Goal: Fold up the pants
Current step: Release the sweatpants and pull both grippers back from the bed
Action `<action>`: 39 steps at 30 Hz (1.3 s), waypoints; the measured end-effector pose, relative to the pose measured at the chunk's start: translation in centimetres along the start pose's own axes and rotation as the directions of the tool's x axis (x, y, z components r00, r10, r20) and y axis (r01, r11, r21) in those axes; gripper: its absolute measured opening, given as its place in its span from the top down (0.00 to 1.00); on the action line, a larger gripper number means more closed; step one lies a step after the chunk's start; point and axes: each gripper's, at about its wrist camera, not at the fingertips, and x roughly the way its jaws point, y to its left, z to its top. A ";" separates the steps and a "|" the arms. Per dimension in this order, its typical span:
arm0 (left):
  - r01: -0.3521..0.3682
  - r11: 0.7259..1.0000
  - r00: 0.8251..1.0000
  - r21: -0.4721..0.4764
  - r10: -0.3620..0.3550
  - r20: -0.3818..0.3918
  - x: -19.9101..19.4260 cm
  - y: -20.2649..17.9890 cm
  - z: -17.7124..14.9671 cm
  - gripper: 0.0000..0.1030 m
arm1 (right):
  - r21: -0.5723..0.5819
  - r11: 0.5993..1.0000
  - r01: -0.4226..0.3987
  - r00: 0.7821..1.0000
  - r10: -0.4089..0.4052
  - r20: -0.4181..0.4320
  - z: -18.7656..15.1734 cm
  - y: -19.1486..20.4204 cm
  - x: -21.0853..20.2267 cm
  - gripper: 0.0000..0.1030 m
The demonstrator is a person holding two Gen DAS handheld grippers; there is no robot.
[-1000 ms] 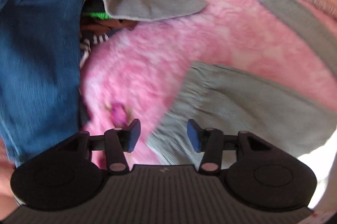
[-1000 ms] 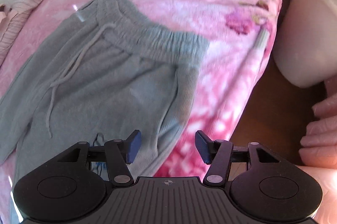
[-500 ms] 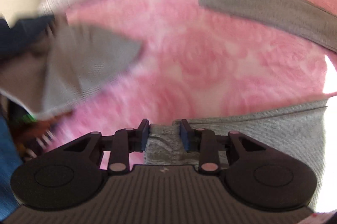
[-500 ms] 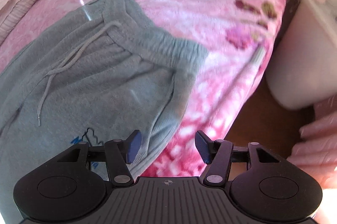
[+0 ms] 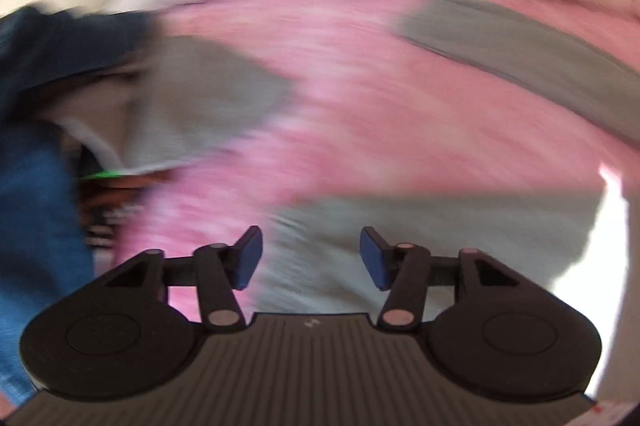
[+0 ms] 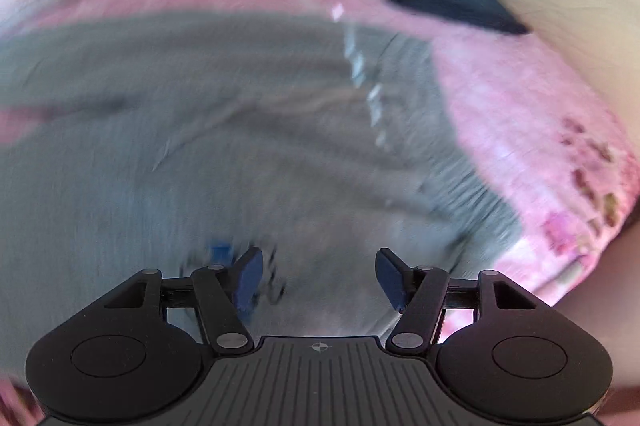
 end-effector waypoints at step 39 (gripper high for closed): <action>0.218 0.968 0.976 0.123 -0.214 -0.045 -38.7 -14.7 -8.8 0.37 | -0.075 0.961 -0.266 0.964 0.264 -0.031 -7.0 -1.6 -33.5 0.35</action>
